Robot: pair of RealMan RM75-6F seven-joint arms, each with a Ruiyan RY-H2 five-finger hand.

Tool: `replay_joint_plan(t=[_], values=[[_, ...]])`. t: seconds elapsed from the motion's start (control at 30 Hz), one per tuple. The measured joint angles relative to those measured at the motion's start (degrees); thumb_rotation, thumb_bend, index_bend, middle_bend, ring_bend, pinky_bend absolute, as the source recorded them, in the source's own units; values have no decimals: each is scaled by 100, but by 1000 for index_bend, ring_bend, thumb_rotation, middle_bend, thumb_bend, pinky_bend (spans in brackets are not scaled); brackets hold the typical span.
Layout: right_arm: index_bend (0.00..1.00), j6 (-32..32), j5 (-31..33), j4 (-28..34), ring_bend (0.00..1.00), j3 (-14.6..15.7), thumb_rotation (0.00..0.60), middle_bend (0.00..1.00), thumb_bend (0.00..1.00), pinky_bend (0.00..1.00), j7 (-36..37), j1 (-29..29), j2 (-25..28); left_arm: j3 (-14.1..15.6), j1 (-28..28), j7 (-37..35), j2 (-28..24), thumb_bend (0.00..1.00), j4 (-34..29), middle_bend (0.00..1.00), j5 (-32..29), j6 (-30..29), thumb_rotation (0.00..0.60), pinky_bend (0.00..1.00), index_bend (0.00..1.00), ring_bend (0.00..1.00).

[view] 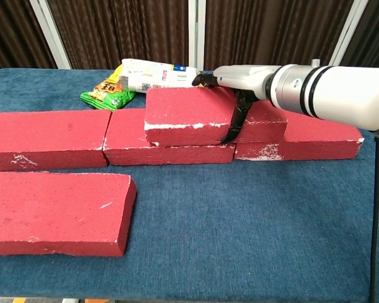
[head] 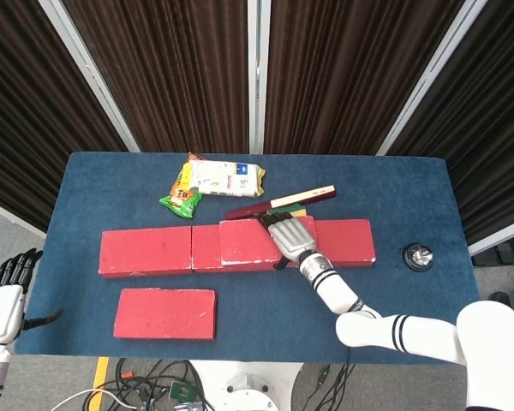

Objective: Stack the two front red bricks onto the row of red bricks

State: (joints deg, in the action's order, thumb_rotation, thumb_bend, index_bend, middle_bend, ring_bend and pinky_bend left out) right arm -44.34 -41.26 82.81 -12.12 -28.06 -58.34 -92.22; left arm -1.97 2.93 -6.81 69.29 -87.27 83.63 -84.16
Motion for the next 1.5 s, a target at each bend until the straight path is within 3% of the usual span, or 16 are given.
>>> replay_joint_plan(t=[1.3,1.5], values=[[0,28,401,-165,96,212,600,133,90,114,94,-364,-90,-2,-7,-255,-3,0,137,0,-36,66,600,0,4,0],[0,15,444,-147,31,207,600,81,74,64,119,-389,-96,-6,-9,-288,-3,0,158,0,-34,63,600,0,4,0]])
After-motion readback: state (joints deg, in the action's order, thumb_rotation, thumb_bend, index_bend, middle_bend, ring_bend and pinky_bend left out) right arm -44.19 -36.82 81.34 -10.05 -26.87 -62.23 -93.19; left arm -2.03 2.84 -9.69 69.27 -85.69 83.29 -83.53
